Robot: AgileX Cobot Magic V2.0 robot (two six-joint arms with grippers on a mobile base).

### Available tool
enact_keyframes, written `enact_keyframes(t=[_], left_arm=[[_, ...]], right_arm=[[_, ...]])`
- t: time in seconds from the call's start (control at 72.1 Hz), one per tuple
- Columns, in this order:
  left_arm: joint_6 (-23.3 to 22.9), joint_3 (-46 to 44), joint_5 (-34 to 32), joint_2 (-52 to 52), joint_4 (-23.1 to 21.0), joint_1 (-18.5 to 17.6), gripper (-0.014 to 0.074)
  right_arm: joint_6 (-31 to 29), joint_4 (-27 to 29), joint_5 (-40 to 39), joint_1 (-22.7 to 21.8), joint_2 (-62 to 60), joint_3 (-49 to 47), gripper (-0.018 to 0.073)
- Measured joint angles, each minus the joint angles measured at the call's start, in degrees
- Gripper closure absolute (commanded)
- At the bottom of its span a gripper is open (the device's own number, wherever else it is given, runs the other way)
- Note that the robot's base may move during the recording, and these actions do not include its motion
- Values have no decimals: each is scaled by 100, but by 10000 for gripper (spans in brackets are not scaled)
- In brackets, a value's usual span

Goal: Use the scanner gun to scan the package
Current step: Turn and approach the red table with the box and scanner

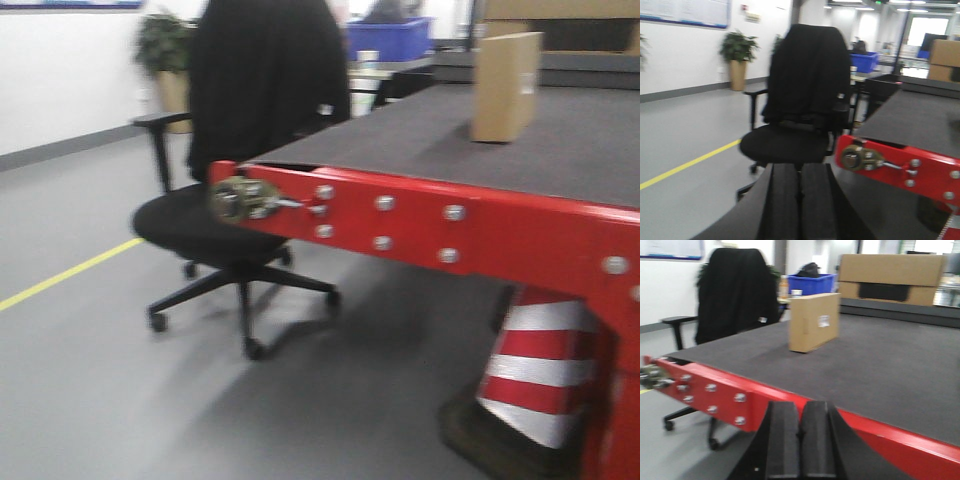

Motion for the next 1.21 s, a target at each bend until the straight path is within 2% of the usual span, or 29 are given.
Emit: enact_keyframes(t=[1.206], left_arm=[[0, 0, 0, 0, 0, 0, 707]], right_arm=[[0, 0, 0, 0, 0, 0, 728]])
